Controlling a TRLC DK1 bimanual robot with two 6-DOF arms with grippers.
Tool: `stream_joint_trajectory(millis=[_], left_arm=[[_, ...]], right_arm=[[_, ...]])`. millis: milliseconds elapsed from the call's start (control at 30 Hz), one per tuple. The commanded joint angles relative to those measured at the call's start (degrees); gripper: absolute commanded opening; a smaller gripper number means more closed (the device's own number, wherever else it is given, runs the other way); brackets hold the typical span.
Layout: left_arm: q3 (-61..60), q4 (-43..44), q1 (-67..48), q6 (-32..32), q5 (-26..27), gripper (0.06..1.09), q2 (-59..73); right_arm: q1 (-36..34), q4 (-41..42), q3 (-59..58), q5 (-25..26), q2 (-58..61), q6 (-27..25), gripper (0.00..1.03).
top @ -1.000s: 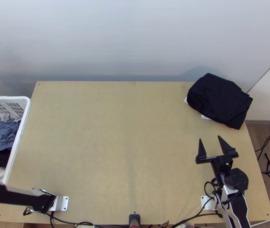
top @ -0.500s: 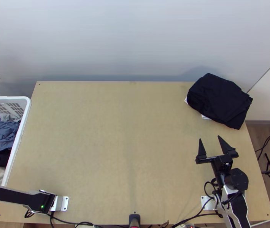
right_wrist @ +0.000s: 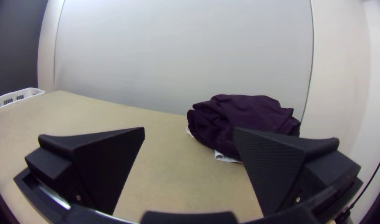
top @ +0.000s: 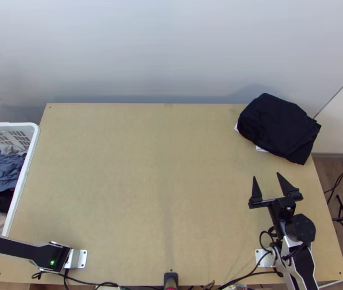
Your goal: Fold the t-shirt
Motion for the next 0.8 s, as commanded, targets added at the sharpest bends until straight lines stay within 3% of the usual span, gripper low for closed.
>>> stream_joint_trajectory(millis=[0, 67, 100, 200, 333, 500, 767], left_arm=[[0.7, 2.6, 0.1, 1.0, -3.1, 0.53, 4.9], [1.0, 5.2, 0.2, 1.4, -4.0, 0.20, 5.6], [1.4, 5.9, 0.1, 1.6, -3.9, 0.09, 5.7], [4.8, 5.2, 0.0, -1.3, -2.3, 0.09, 4.0], [11.7, 4.9, -0.8, -12.5, 3.4, 0.09, -3.9], [17.9, 3.6, -4.1, -21.2, 8.5, 0.09, -15.4], [21.8, 7.8, -15.6, -35.8, 10.4, 0.09, -31.7]], right_arm=[[0.0, 0.0, 0.0, 0.0, 0.0, 0.0, 0.99], [0.1, 0.0, 0.0, 0.0, 0.0, 0.0, 0.99], [0.0, 0.0, 0.0, 0.1, 0.0, 0.0, 0.99], [0.1, 0.0, 0.0, 0.1, 0.0, 0.0, 0.99], [0.0, 0.0, 0.0, 0.0, 0.0, 0.0, 0.99], [0.0, 0.0, 0.0, 0.0, 0.0, 0.0, 0.99], [0.0, 0.0, 0.0, 0.0, 0.0, 0.0, 0.99]])
